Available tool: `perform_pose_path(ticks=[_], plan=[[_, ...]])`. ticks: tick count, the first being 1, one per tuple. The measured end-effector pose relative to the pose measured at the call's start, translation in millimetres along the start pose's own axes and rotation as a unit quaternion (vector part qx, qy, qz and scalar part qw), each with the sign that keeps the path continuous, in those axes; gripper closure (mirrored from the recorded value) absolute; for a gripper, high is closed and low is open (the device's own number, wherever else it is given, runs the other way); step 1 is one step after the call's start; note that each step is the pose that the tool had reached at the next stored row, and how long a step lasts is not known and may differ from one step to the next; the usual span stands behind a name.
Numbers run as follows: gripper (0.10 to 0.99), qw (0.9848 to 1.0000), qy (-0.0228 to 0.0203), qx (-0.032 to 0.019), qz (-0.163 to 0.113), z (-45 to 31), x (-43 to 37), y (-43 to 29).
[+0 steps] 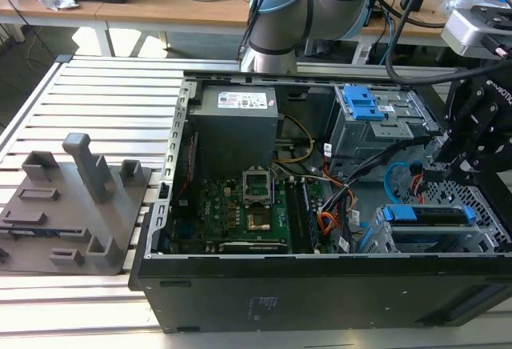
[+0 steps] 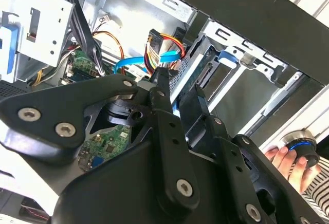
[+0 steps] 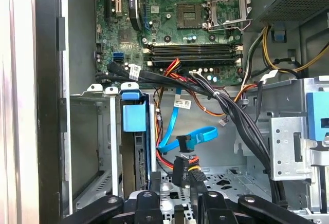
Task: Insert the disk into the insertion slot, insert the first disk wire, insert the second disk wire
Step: 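Insert the first disk wire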
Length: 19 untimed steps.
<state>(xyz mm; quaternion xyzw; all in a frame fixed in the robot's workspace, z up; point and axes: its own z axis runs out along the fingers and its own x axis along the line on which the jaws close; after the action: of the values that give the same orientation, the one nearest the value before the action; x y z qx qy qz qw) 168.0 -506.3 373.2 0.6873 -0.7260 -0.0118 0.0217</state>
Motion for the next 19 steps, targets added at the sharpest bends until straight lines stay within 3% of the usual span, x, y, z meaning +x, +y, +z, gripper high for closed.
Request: perform_pose_path(ticks=[9,12,16,19], plan=[[0.725,1.0000,0.0001,-0.0001,0.000,9.9,-0.4,1.8],[0.725,1.0000,0.0003,0.0000,0.000,13.2,-0.4,5.4],[0.725,1.0000,0.0066,0.0003,0.001,18.2,-1.9,5.5],[0.725,1.0000,0.0082,0.0004,0.001,18.2,-1.9,5.5]])
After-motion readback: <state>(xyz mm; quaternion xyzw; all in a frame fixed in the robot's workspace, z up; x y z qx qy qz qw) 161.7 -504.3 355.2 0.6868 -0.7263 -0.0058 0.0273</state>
